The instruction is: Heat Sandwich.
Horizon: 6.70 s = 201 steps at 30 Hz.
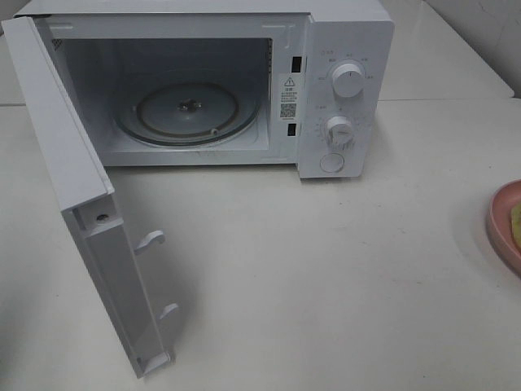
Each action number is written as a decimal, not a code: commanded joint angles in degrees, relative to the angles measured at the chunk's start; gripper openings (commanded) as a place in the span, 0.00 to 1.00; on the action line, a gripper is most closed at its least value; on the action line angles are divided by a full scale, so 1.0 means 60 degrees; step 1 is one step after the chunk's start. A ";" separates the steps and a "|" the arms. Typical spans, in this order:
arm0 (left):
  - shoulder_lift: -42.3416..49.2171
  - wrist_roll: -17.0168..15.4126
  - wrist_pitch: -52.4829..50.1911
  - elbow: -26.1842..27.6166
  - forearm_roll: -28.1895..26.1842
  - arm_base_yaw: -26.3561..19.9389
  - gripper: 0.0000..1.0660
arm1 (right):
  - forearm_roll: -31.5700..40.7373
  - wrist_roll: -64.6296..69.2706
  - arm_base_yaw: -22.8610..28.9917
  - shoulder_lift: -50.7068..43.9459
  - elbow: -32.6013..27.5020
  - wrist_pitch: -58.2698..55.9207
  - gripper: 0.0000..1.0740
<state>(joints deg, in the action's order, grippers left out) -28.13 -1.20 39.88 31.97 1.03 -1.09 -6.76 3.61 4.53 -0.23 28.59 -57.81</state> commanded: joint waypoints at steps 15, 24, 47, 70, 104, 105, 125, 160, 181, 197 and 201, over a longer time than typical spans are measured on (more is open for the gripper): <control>-0.5252 0.0000 -0.8699 -0.1623 0.0038 -0.0029 0.00 | -0.0019 0.0000 -0.0067 -0.0248 -0.0019 0.0105 0.68; -0.7964 -0.0038 -1.2557 -0.1967 0.1346 -0.0029 0.00 | -0.0019 0.0000 -0.0067 -0.0248 -0.0019 0.0105 0.68; -1.1583 -0.1079 -1.4591 -0.0382 0.2645 0.1700 0.00 | -0.0019 0.0000 -0.0067 -0.0248 -0.0019 0.0105 0.68; -1.1851 -0.1079 -1.4601 0.0162 0.1146 0.3476 0.00 | -0.0019 0.0000 -0.0067 -0.0248 -0.0019 0.0105 0.66; -1.3617 -0.1050 -1.3302 0.3514 -0.0258 0.5653 0.00 | -0.0019 0.0010 -0.0067 -0.0248 -0.0010 0.0105 0.66; -1.3732 -0.1050 -1.3235 0.3657 -0.0258 0.5653 0.00 | -0.0019 0.0010 -0.0067 -0.0248 -0.0010 0.0105 0.66; -1.4477 -0.1079 -1.2643 0.5281 -0.0592 0.5682 0.00 | -0.0019 0.0010 -0.0067 -0.0248 -0.0010 0.0105 0.66; -1.3894 -0.1041 -1.1583 0.4832 -0.0583 0.5911 0.00 | -0.0019 0.0010 -0.0067 -0.0248 -0.0010 0.0105 0.62; -1.1459 -0.1079 -0.8804 0.1910 -0.0630 0.5911 0.30 | -0.0019 0.0010 -0.0067 -0.0248 -0.0010 0.0105 0.62; -0.9798 -0.1098 -0.3591 0.1929 -0.0325 0.5816 0.92 | -0.0019 0.0038 -0.0067 -0.0248 -0.0010 0.0105 0.62; -0.9215 -0.1117 -0.2387 0.1929 -0.0439 0.5290 0.92 | -0.0019 0.0038 -0.0067 -0.0248 -0.0010 0.0105 0.62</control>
<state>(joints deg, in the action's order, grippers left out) -84.91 -7.39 22.29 43.60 -1.26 31.80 -6.70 3.67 4.53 -0.23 28.48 -57.81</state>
